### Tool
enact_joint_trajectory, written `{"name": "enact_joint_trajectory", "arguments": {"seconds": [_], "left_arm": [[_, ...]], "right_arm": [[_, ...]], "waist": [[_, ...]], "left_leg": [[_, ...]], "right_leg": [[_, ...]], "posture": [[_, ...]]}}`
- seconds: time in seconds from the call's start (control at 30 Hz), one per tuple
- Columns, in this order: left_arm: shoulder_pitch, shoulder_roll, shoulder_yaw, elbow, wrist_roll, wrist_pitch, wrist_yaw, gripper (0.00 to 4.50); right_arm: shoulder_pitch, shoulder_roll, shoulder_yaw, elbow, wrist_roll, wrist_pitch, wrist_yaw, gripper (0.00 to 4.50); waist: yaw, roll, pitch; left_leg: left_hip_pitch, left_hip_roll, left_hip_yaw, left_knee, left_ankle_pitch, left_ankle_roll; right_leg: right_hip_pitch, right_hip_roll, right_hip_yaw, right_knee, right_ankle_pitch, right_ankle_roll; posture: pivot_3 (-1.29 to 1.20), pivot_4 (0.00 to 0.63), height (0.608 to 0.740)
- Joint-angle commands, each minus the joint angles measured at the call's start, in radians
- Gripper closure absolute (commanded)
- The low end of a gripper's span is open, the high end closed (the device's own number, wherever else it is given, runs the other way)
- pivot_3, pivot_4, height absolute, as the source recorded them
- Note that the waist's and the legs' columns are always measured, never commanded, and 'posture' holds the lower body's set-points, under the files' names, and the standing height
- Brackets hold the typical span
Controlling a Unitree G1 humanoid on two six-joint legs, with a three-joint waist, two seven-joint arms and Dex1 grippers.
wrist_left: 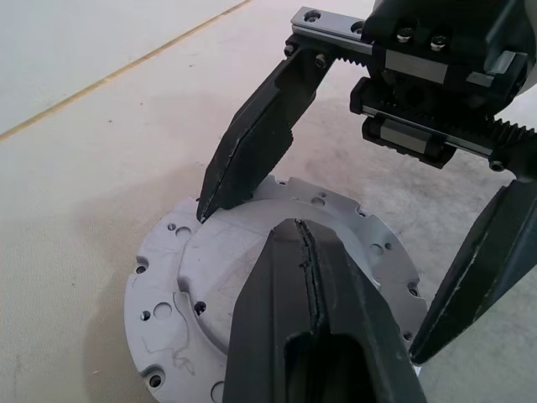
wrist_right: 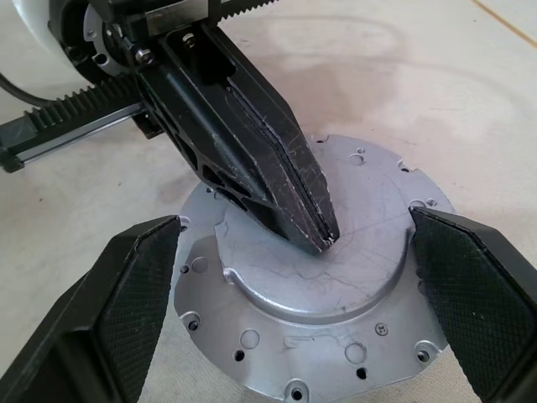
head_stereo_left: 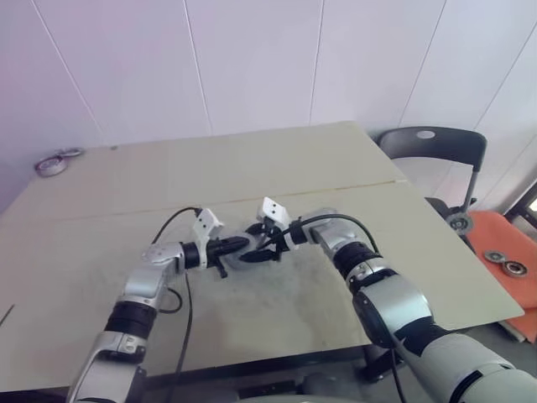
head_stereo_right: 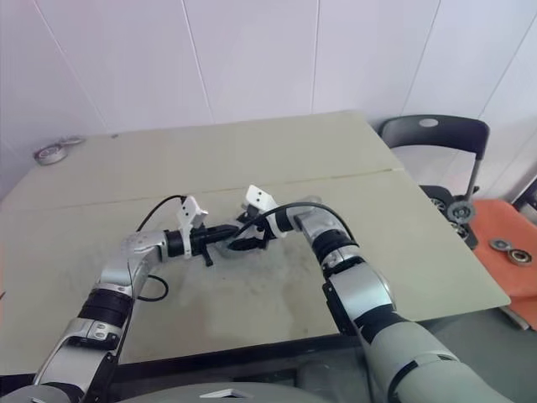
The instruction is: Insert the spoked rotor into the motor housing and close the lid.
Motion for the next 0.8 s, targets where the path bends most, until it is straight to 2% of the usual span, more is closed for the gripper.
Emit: {"name": "enact_joint_trajectory", "arguments": {"seconds": [0.03, 0.23, 0.37, 0.43, 0.6, 0.8], "left_arm": [[0.06, 0.002, -0.055, 0.086, 0.052, 0.05, 0.013, 4.5], [0.065, 0.004, -0.058, 0.081, 0.051, 0.053, 0.01, 4.5], [0.071, 0.01, -0.064, 0.074, 0.052, 0.06, 0.001, 4.5], [0.073, 0.013, -0.063, 0.068, 0.051, 0.063, 0.001, 4.5], [0.074, 0.011, -0.061, 0.061, 0.053, 0.067, 0.004, 4.5], [0.073, 0.006, -0.061, 0.067, 0.053, 0.065, 0.007, 4.5]], "right_arm": [[0.04, 0.011, 0.034, 0.038, -0.014, 0.03, 0.075, 0.01], [0.008, 0.016, -0.001, 0.066, 0.001, 0.056, 0.018, 0.01], [-0.018, 0.018, -0.045, 0.057, 0.053, 0.112, 0.076, 0.01], [-0.023, 0.016, -0.058, 0.025, 0.087, 0.154, 0.151, 0.01], [-0.011, 0.004, -0.045, -0.046, 0.105, 0.202, 0.237, 0.01], [-0.057, -0.019, -0.111, -0.004, 0.121, 0.205, 0.113, 0.01]], "waist": [[0.0, 0.0, 0.0], [0.0, 0.0, 0.0], [0.0, 0.0, 0.0], [0.0, 0.0, 0.001], [0.001, -0.001, 0.001], [0.0, -0.002, 0.002]], "left_leg": [[0.0, 0.0, 0.0, 0.0, 0.0, 0.0], [0.0, 0.0, 0.0, -0.001, 0.0, 0.0], [0.0, 0.0, 0.0, -0.001, 0.0, 0.0], [0.0, 0.0, 0.0, -0.001, 0.0, 0.0], [-0.002, -0.001, 0.0, -0.006, 0.0, 0.0], [-0.002, -0.001, 0.0, -0.009, 0.0, 0.0]], "right_leg": [[0.0, 0.0, 0.0, 0.0, 0.0, 0.0], [0.0, 0.0, 0.0, 0.0, -0.001, 0.001], [0.001, 0.0, 0.0, 0.001, -0.001, 0.0], [0.001, 0.0, 0.0, 0.001, -0.001, 0.0], [-0.001, -0.001, 0.0, 0.0, -0.001, 0.0], [-0.002, -0.002, 0.0, 0.0, -0.001, -0.003]], "posture": [[0.0, 0.0, 0.74], [0.0, 0.0, 0.74], [0.0, 0.0, 0.74], [0.0, 0.0, 0.74], [0.0, 0.0, 0.74], [0.0, 0.0, 0.74]]}}
